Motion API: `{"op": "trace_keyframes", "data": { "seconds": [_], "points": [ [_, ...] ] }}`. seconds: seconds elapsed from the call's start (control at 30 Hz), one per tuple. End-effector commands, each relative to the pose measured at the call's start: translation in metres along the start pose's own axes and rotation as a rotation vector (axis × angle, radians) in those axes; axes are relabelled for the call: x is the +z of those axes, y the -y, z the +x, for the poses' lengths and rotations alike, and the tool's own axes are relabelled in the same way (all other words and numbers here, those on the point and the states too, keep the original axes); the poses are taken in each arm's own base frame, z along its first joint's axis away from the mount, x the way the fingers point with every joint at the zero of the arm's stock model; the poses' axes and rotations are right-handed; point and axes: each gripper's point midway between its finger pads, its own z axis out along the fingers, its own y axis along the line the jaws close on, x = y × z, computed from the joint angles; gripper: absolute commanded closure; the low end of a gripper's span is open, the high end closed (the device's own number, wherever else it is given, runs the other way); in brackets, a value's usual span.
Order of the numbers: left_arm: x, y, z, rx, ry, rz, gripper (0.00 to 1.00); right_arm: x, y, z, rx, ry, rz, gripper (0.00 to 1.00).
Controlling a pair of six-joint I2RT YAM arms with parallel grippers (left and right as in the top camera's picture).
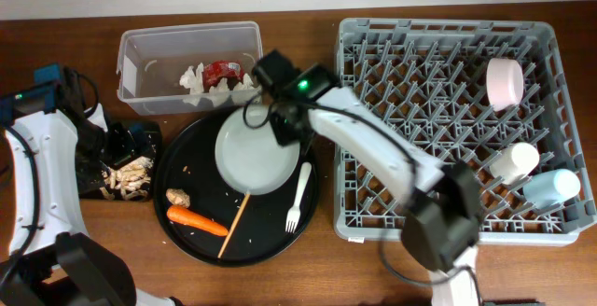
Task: Sort waste into correct bins and load items into the dishwasher rack
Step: 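Take the plate with the right gripper and carry it into the rack, then grasp the orange carrot on the platter with the left gripper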
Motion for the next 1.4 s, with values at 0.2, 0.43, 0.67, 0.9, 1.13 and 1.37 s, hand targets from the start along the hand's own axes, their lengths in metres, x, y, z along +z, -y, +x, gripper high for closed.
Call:
{"op": "trace_keyframes", "data": {
  "seconds": [0.2,0.43,0.67,0.9,1.13,1.37],
  "points": [
    [-0.003,0.002,0.000,0.007,0.012,0.010,0.01,-0.257,0.297,0.001,0.540,0.540,1.148,0.96],
    [-0.003,0.002,0.000,0.006,0.012,0.010,0.01,-0.143,0.330,0.019,0.535,0.301,1.190,0.96],
    [-0.003,0.002,0.000,0.007,0.012,0.010,0.01,-0.053,0.315,0.032,0.519,0.194,1.018,0.96],
    [-0.003,0.002,0.000,0.007,0.012,0.010,0.01,-0.050,0.210,-0.017,0.328,0.321,0.821,0.21],
    [-0.003,0.002,0.000,0.007,0.011,0.010,0.01,-0.159,0.197,0.029,0.482,0.402,0.465,0.01],
    [-0.003,0.002,0.001,0.007,0.008,0.013,0.01,-0.162,0.292,0.088,0.803,0.280,0.429,0.23]
  ]
}}
